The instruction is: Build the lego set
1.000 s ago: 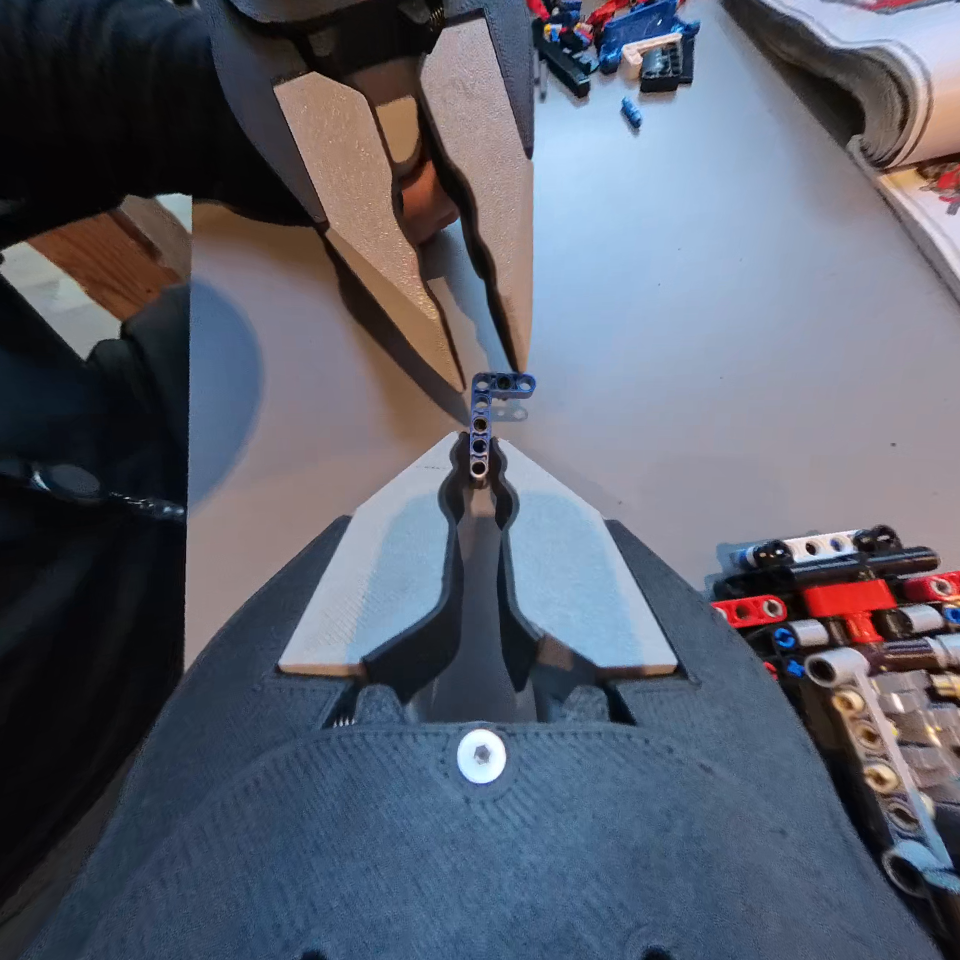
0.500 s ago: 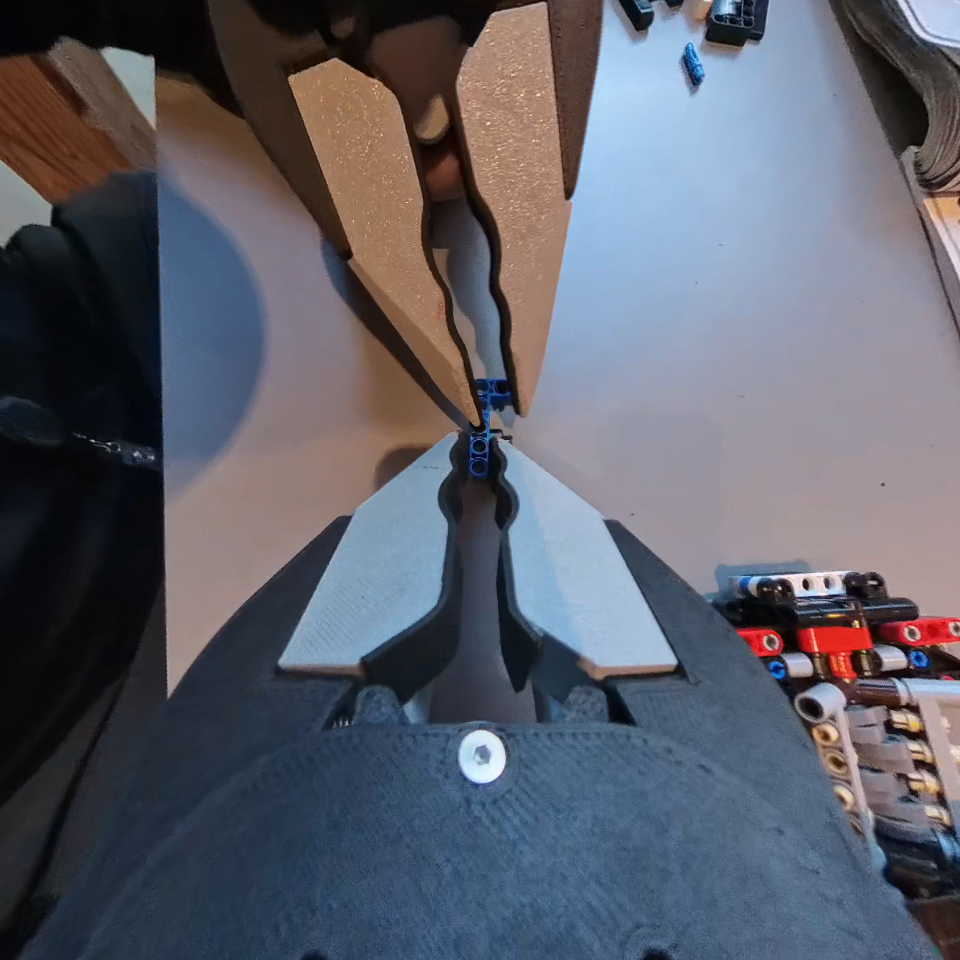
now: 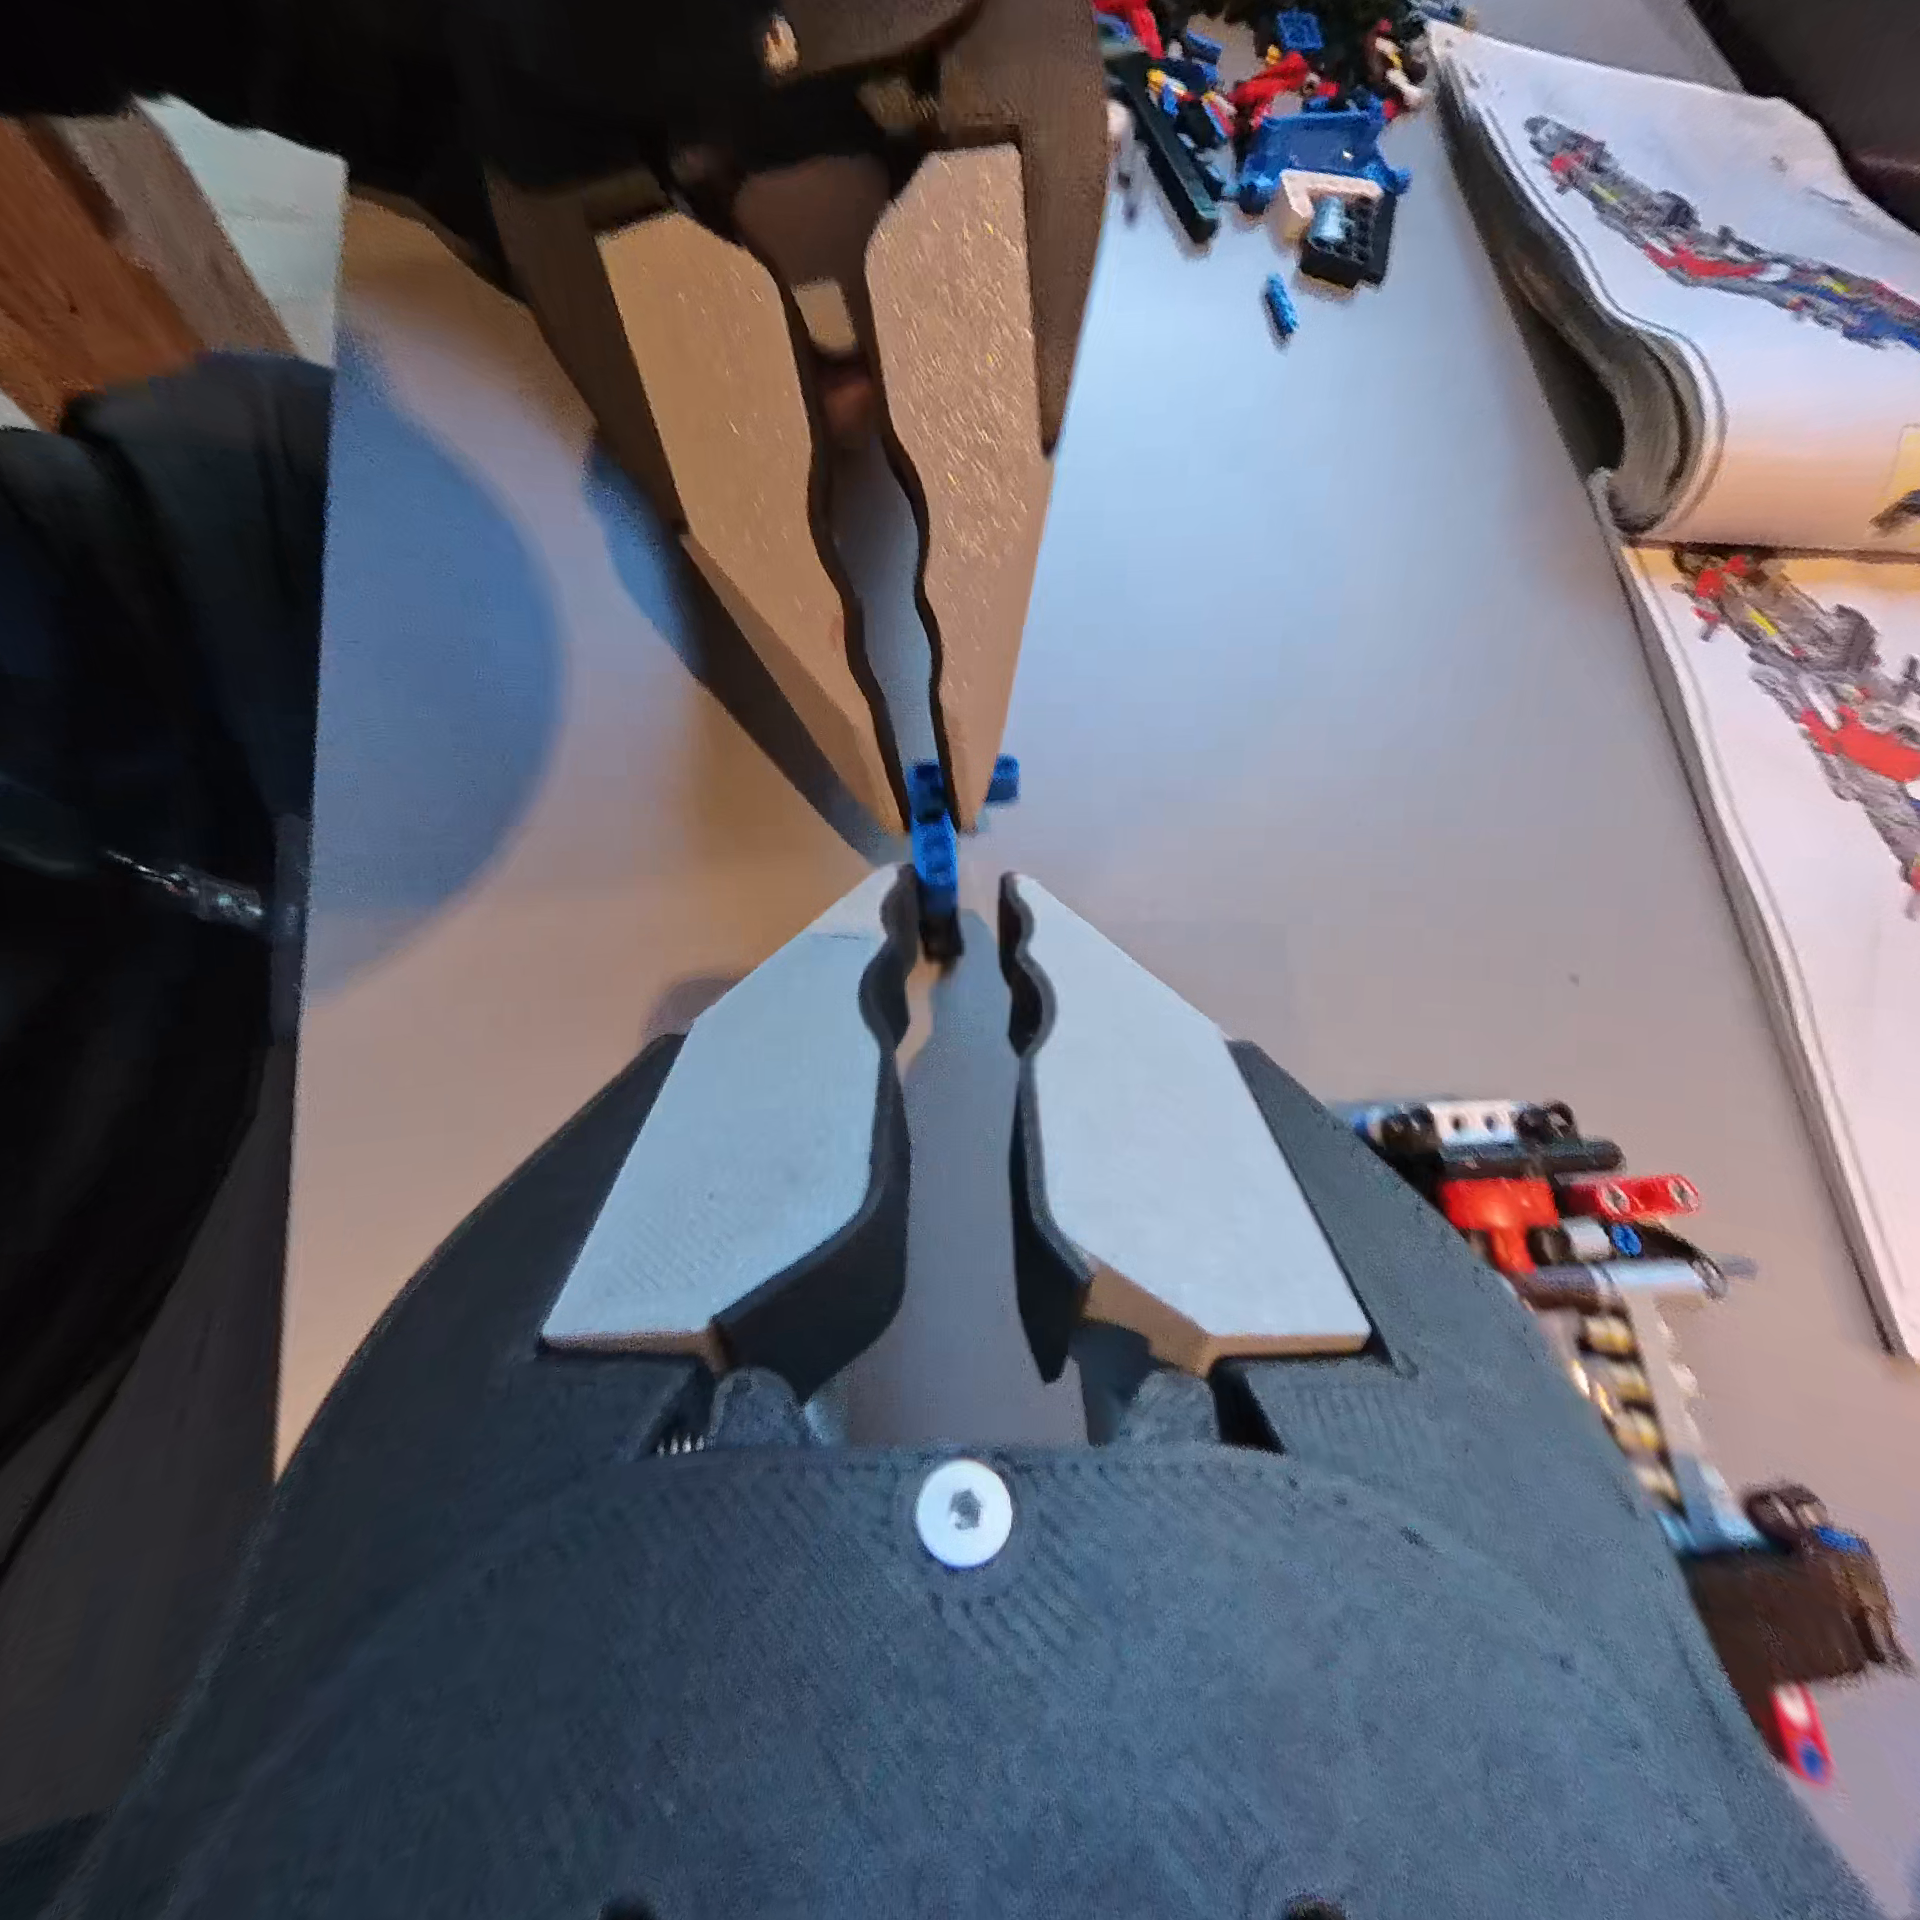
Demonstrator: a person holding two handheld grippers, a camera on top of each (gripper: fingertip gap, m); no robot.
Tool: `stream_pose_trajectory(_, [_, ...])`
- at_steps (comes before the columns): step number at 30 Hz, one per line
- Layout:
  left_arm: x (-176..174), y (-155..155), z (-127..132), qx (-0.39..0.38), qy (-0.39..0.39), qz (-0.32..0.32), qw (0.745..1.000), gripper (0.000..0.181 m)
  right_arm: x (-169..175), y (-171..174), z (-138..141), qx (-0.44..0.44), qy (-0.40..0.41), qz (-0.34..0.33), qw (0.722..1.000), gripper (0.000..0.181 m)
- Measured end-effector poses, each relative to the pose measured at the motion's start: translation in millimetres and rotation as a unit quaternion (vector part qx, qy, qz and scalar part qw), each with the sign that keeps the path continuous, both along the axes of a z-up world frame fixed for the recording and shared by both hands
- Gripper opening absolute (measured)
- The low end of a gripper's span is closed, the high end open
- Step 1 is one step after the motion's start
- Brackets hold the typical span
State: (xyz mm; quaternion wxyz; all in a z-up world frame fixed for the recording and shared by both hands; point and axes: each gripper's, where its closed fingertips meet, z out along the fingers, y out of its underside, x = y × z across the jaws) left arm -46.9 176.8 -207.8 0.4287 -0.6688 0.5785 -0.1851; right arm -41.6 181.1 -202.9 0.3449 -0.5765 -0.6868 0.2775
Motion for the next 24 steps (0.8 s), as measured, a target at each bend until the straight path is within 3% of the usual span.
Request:
stream_pose_trajectory(5, [-3, 3, -3, 0.001, 0.07, 0.019, 0.997, 0.005, 6, 1, 14, -0.043, 0.038, 0.003, 0.998, 0.023])
stream_pose_trajectory(8, [0, 3, -4, 0.002, 0.094, 0.021, 0.995, 0.005, -1, -1, 8, -0.028, 0.017, 0.015, 0.999, 0.023])
stream_pose_trajectory(14, [0, 1, 3, -0.014, 0.098, 0.018, 0.995, 0.005, -4, -3, -8, -0.025, -0.01, 0.026, 0.999, 0.004])
stream_pose_trajectory(20, [-2, 5, 5, -0.053, 0.067, 0.034, 0.996, 0.005, -2, 2, -4, -0.073, 0.016, 0.015, 0.997, 0.004])
stream_pose_trajectory(24, [-11, 6, 3, -0.038, 0.087, 0.03, 0.995, 0.005, 2, 1, -13, -0.065, -0.005, 0.007, 0.998, 0.022])
